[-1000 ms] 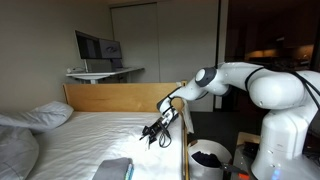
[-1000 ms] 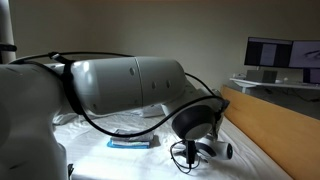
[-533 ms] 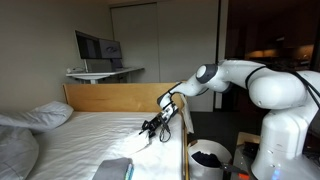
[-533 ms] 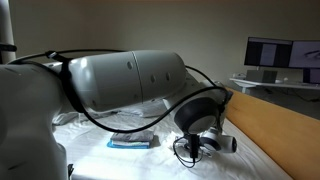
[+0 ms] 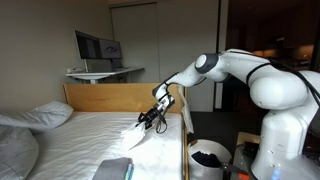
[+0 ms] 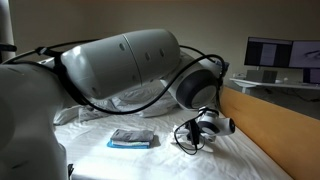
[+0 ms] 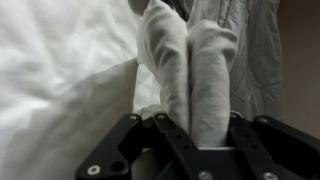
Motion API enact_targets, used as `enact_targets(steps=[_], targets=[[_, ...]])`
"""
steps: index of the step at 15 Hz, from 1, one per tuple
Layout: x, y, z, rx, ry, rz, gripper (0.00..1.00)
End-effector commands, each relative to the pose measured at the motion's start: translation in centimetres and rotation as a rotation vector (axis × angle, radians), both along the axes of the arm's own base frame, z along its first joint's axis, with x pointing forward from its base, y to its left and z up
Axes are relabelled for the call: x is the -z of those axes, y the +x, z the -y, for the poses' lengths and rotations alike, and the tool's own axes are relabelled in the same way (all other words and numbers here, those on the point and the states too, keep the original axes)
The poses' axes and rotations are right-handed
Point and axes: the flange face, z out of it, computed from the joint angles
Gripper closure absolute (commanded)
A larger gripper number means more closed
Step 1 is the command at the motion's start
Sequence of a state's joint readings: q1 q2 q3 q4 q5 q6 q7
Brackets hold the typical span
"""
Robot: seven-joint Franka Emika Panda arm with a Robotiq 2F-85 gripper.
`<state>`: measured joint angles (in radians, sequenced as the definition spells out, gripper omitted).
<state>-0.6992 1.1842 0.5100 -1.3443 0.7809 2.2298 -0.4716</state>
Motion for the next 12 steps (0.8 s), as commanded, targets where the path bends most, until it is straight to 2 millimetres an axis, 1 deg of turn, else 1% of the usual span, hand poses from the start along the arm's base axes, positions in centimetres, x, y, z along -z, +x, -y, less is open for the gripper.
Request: enact_targets(steps=[1, 5, 7, 12], targets=[[-3.1, -0.4, 0.3, 0.102, -0.12, 0.032, 0.87], [-4.7, -0.4, 1.5, 0.27, -0.28, 0.01, 0.87], [-5.8, -1.0, 2.2, 0.333, -0.381, -0.013, 0.87], [-8.8, -2.4, 5.3, 0.484, -0.611, -0.071, 0.87]])
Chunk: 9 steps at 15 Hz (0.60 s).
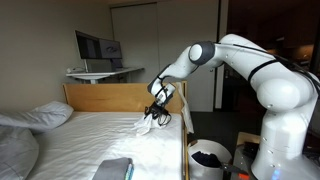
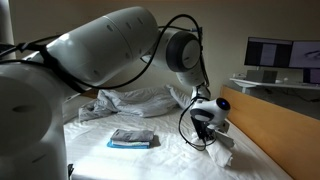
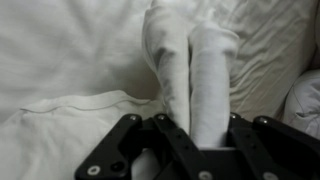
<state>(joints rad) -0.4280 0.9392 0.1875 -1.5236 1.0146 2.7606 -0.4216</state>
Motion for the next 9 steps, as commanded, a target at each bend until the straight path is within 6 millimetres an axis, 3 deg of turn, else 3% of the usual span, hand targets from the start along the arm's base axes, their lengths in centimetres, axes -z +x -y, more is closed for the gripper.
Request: enact_targets(steps=[1, 9], targets=[[-3.5, -2.2, 1.8, 0.139, -0.136, -0.045, 0.87], [-4.5, -9.6, 7.6, 0.478, -0.312, -0.237, 0.87]])
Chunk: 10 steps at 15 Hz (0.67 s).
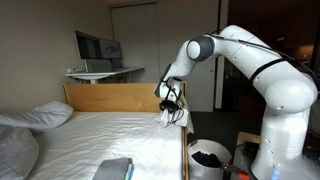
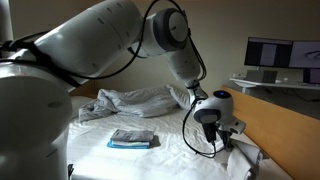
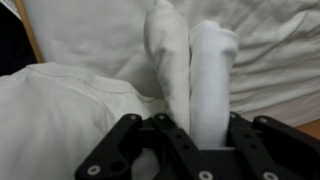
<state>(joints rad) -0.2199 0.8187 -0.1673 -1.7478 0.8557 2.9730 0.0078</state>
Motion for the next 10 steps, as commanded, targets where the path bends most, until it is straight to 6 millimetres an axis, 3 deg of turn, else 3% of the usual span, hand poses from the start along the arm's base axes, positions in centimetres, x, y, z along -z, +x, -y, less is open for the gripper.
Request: enact_targets(steps=[1, 5, 10], targets=[[-1.6, -3.7, 1.6, 0.159, -0.054, -0.081, 0.87], [-1.7, -5.5, 3.4, 0.282, -0.095, -0.188, 0.87], [-1.3, -5.5, 5.1, 0.411, -0.1, -0.295, 0.87]])
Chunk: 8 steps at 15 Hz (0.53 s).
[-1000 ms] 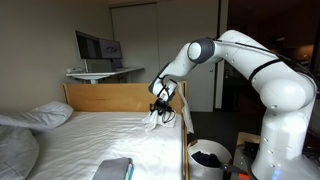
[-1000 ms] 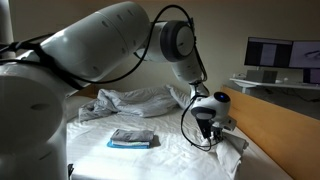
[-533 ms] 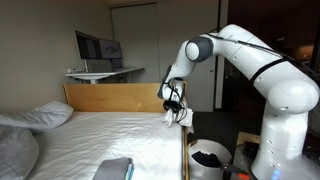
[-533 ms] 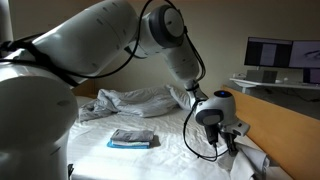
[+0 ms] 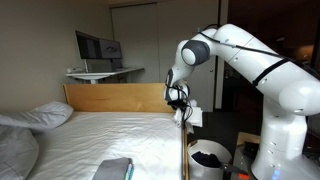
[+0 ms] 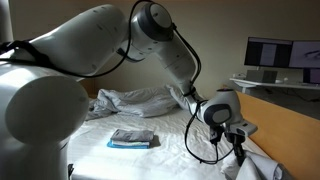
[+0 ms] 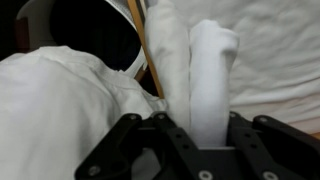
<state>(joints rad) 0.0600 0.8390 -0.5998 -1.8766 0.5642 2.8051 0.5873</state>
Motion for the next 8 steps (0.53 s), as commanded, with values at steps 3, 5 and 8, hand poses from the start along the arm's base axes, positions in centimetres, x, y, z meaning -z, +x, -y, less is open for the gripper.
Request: enact_targets(steps=[3, 5, 8], targets=[[-0.5, 0.5, 0.6, 0.109, 0.006, -0.077, 0.87], [-1.1, 2.1, -1.8, 0.034, 0.016, -0.036, 0.88], [0.6, 1.6, -1.1, 0.048, 0.011, -0.067, 0.7]])
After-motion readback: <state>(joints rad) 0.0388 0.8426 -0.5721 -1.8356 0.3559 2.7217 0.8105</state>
